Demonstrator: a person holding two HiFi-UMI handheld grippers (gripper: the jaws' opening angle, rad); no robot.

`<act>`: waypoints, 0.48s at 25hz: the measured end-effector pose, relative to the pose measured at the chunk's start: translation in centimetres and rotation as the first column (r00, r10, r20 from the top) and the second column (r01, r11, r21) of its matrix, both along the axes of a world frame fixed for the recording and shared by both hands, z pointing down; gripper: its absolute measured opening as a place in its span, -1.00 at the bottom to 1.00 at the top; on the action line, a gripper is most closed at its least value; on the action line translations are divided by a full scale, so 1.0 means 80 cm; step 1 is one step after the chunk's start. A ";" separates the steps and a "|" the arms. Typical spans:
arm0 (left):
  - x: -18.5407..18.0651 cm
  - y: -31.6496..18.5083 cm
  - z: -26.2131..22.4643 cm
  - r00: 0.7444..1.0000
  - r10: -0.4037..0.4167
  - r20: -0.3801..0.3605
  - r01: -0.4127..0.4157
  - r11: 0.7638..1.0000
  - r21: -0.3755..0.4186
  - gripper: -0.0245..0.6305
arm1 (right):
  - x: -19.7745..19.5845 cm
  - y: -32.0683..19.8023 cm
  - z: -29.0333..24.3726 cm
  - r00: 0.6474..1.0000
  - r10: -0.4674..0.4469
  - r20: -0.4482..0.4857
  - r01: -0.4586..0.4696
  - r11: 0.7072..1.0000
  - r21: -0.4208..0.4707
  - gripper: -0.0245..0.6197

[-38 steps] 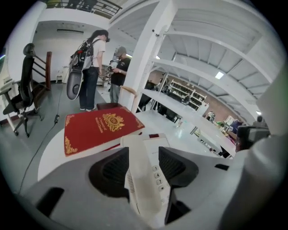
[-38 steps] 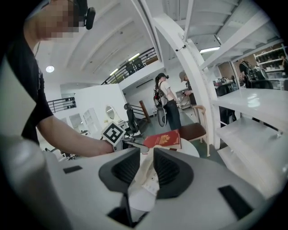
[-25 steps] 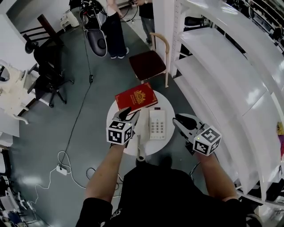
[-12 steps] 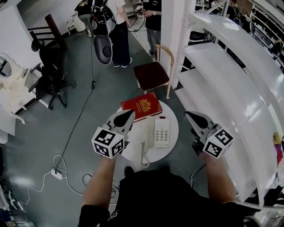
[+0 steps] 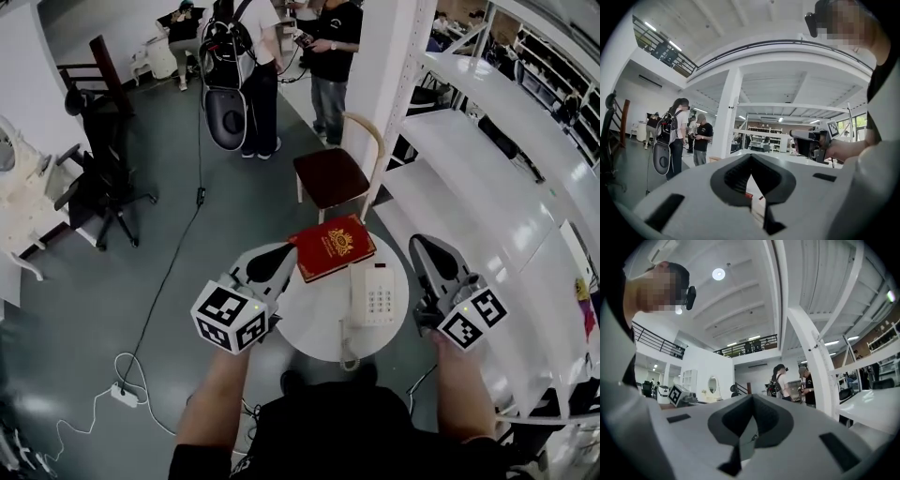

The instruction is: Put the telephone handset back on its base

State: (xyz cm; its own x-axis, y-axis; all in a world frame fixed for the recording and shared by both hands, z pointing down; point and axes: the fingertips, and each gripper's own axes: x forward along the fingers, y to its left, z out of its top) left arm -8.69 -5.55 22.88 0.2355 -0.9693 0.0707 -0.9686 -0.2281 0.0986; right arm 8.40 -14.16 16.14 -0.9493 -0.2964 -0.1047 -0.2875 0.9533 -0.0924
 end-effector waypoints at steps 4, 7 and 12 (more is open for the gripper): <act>-0.046 0.003 -0.001 0.999 -0.013 0.043 0.015 0.998 -0.058 -0.91 | -0.041 0.029 -0.020 0.999 -0.020 -0.049 0.024 0.996 0.083 -0.91; -0.069 0.006 -0.009 0.998 -0.053 0.025 0.055 0.997 -0.062 -0.91 | -0.045 0.033 -0.029 0.999 0.002 -0.047 0.003 0.996 0.095 -0.91; -0.071 0.004 -0.013 0.994 -0.112 0.019 0.113 0.993 -0.042 -0.91 | -0.030 0.026 -0.027 0.998 0.039 -0.043 -0.034 0.995 0.098 -0.91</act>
